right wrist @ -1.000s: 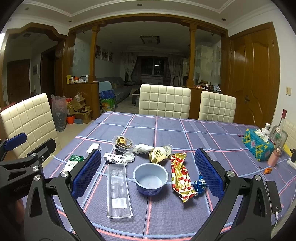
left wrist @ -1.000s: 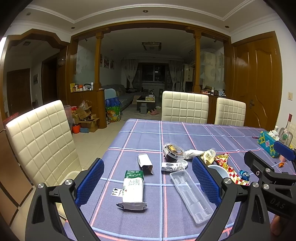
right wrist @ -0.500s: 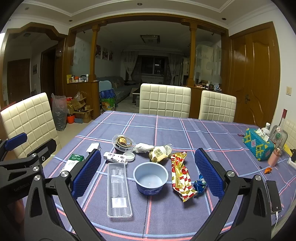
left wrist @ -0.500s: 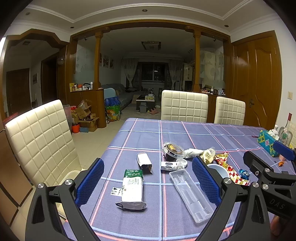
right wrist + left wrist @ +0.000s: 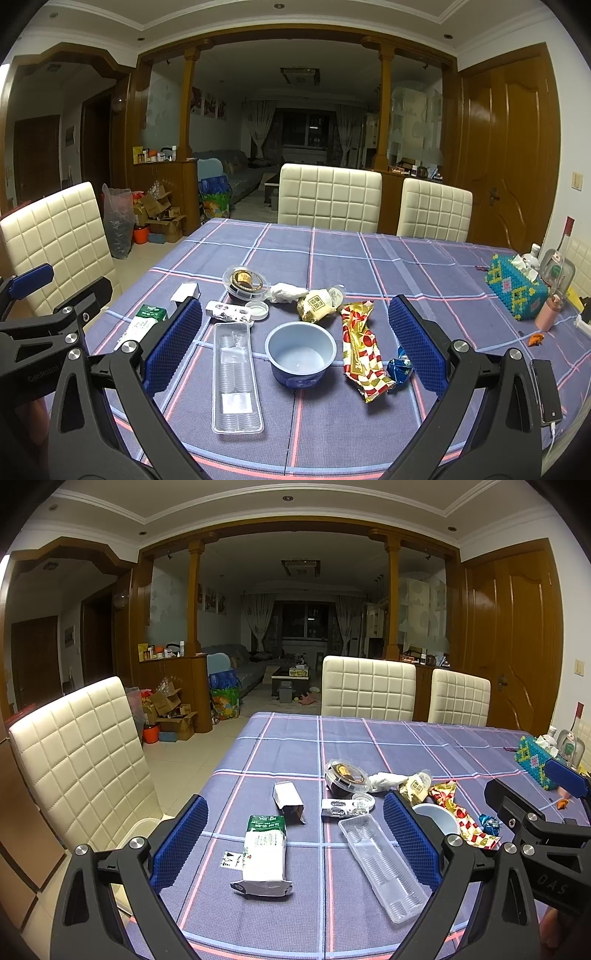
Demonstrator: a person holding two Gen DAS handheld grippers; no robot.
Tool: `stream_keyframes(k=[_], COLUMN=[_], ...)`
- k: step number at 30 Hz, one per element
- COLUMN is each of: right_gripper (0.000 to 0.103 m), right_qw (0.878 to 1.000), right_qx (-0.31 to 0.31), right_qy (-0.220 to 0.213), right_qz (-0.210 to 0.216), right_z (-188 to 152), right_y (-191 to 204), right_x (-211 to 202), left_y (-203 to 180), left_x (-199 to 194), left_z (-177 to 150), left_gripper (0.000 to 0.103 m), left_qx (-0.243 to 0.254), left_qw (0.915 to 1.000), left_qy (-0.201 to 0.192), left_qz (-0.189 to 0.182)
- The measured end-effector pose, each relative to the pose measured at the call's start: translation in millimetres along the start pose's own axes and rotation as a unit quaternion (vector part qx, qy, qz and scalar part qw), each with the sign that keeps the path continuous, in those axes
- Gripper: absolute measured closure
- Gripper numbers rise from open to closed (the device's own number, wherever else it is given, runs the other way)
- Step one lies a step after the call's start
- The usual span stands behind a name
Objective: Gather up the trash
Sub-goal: 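Grasp the white milk carton with the left tool while the right tool grasps the clear plastic tray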
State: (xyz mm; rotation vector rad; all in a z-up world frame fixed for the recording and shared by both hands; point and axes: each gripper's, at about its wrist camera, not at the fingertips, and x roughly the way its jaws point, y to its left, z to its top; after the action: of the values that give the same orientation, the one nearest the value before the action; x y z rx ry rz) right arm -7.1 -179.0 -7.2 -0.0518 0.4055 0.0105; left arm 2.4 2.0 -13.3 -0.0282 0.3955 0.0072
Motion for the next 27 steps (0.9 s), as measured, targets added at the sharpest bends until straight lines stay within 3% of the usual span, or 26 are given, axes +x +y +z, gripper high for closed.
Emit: stream_keyframes(k=[9, 15, 22, 27], right_gripper=[0.004, 0.004, 0.004, 0.004], right_qw=[0.999, 0.996, 0.982, 0.978], right_qx=[0.011, 0.013, 0.032, 0.063], right_qy=[0.043, 0.082, 0.177, 0.196], right_qz=[-0.013, -0.032, -0.050, -0.027], right_z=[-12.4, -33.4, -73.7, -79.5], right_y=[-15.0, -30.2, -58.1, -67.8], right_x=[32.8, 57.2, 102.2, 117.6], left_y=[4.4, 13.9, 22.4, 30.8], left_x=[29.1, 55.7, 105.8, 135.1], left_z=[-16.4, -37.4, -62.7, -71.0], left_gripper=[0.009, 0.009, 0.009, 0.009], left_qx=[0.001, -0.002, -0.007, -0.013], left_qw=[0.9990, 0.9948, 0.9829, 0.9728], left_qy=[0.041, 0.095, 0.178, 0.222], left_qz=[0.019, 0.035, 0.045, 0.064])
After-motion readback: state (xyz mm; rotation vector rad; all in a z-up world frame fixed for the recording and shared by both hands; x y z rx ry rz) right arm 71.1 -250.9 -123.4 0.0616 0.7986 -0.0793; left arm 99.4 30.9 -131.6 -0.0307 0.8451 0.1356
